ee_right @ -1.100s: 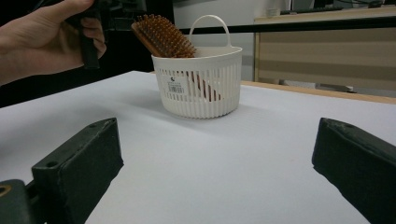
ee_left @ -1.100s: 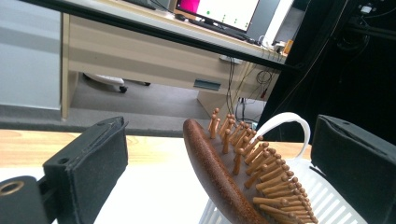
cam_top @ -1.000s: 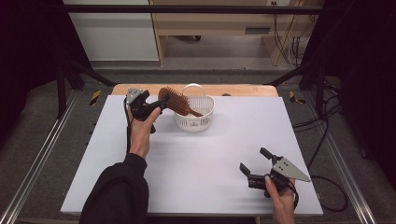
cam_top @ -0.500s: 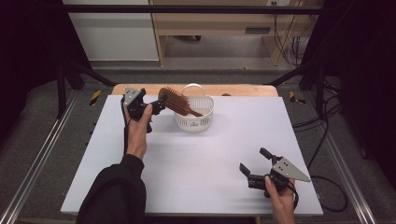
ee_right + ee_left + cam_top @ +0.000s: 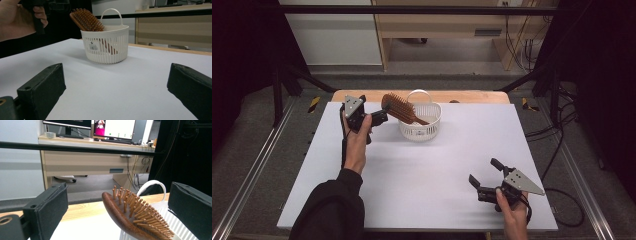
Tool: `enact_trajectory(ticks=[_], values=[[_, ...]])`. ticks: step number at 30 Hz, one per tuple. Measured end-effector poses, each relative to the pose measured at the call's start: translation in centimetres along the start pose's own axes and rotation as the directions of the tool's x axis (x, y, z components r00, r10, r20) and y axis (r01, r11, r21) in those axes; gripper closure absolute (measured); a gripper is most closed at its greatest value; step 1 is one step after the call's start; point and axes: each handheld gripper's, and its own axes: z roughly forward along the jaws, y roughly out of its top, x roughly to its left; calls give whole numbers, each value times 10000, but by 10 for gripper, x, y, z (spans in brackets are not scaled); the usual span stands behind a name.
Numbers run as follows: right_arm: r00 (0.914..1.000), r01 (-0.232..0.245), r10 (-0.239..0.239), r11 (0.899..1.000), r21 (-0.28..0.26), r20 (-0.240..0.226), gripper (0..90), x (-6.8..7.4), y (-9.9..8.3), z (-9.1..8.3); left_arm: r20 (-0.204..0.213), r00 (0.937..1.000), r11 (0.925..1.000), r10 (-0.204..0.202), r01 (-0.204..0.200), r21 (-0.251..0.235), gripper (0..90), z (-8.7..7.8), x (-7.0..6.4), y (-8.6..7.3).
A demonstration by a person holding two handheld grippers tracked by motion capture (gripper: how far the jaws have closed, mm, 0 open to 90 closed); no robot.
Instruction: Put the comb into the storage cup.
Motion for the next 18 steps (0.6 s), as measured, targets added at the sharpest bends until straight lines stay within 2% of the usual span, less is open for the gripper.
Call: enact_trajectory(ticks=[6, 11, 18], values=[[10000, -27, 27, 10000, 7, -19, 18, 0, 0, 0, 71, 9999, 9999, 135, -135, -64, 27, -5, 0, 1], [10000, -39, 39, 10000, -6, -24, 18, 0, 0, 0, 195, 9974, 9976, 690, -689, -37, 27, -8, -5, 3], [10000, -57, 57, 10000, -43, 18, 18, -2, -1, -1, 571, 9948, 9963, 849, -854, 65, 27, -8, -13, 2]])
